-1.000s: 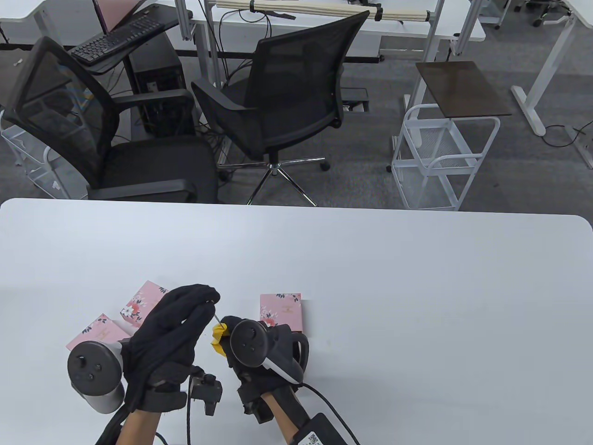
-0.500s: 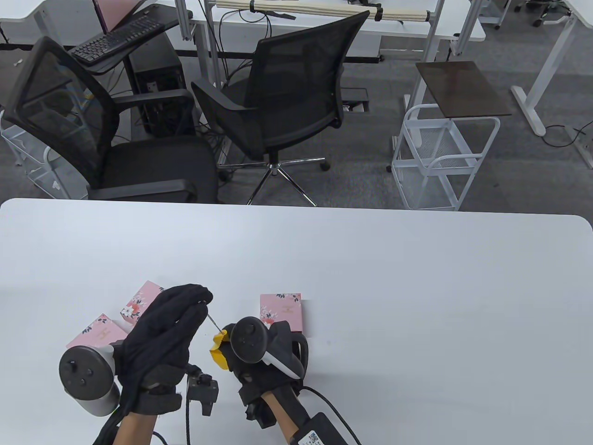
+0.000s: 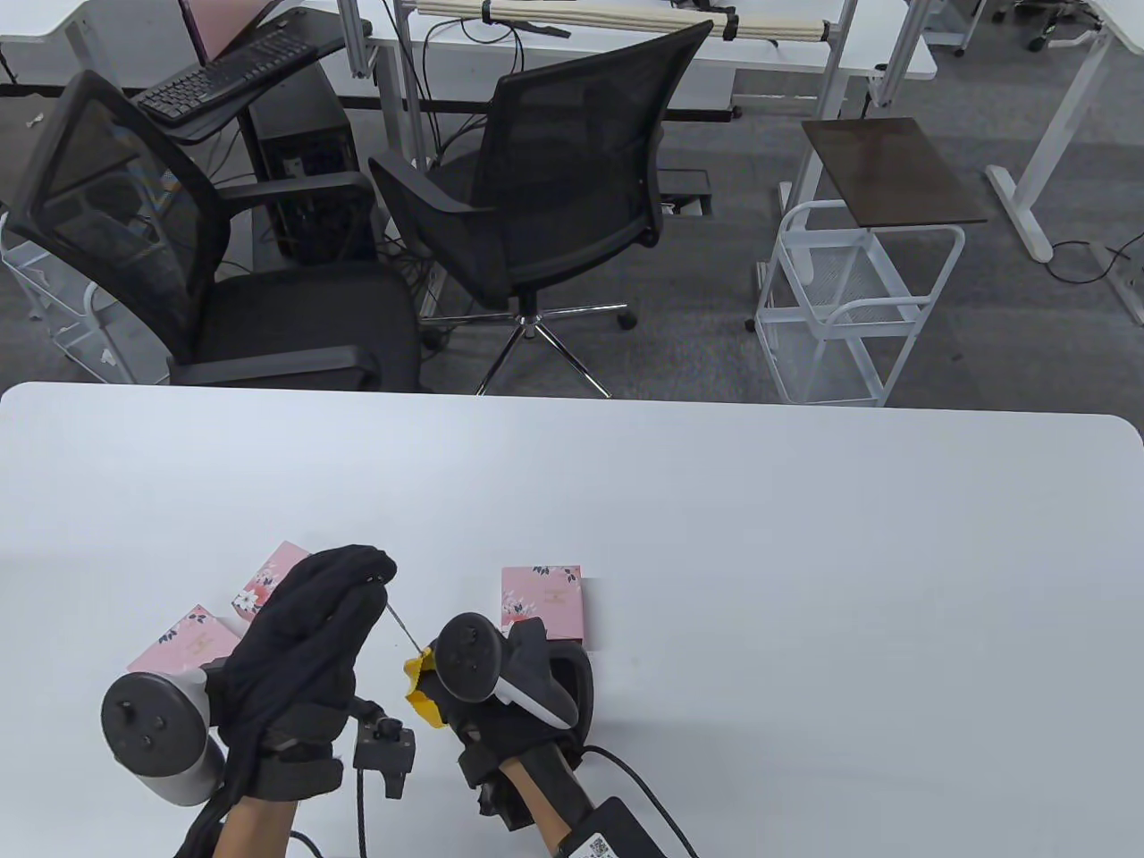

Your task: Dust necklace

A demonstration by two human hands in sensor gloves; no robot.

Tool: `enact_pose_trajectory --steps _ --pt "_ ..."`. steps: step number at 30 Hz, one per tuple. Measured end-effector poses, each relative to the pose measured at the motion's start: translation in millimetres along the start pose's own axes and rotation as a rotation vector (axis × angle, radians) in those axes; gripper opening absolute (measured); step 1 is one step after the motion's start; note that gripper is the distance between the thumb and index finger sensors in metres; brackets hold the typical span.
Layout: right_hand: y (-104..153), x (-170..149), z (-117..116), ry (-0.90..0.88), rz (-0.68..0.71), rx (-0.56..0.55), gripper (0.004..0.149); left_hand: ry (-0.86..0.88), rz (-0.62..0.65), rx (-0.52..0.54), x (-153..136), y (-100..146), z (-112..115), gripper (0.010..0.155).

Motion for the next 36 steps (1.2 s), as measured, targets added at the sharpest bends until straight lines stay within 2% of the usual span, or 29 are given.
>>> enact_pose_trajectory --steps 12,15,18,20,23,26,28,32,36 --pt "-1.0 -7.0 -0.1 0.054 -0.06 0.062 0.042 0.032 0.006 0.008 7.0 1.2 -11.1 0.035" --pt "0.8 -7.8 3.5 0.056 -0.069 0.046 0.042 0.035 0.009 0.001 8.3 0.8 -11.5 0.035" --pt "6.6 -10.6 21.8 0.01 -0.071 -0.002 0.042 0.032 0.005 -0.009 8.1 1.3 -10.8 0.035" --pt "13.4 -17.0 43.1 -0.022 -0.076 -0.077 0.041 0.029 0.004 -0.018 8.0 1.3 -9.7 0.035" --pt "24.4 -37.6 71.6 -0.041 -0.115 -0.168 0.042 0.031 0.002 -0.029 7.7 1.5 -6.7 0.035" --pt "35.6 -75.1 96.1 0.012 -0.208 -0.241 0.043 0.028 0.003 -0.044 8.4 2.0 -1.9 0.035" --pt "39.7 -103.4 104.2 0.061 -0.282 -0.269 0.043 0.023 0.005 -0.053 9.0 2.2 1.6 0.035" --pt "42.9 -155.2 100.6 0.175 -0.435 -0.231 0.044 0.008 0.004 -0.075 8.2 2.6 9.4 0.035" --pt "43.7 -197.4 83.7 0.276 -0.564 -0.162 0.047 -0.008 0.002 -0.098 7.1 3.3 18.3 0.035"
Point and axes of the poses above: the tracker on the back of each hand, its own x axis roughly to the thumb side, its own y axis roughly from the fingertips to the wrist, z = x × y, the point moved 3 cm from there along -y, roughly from the wrist to the fingertips, and after that the axes turned 13 degrees about -y, right-handed, at the moved point
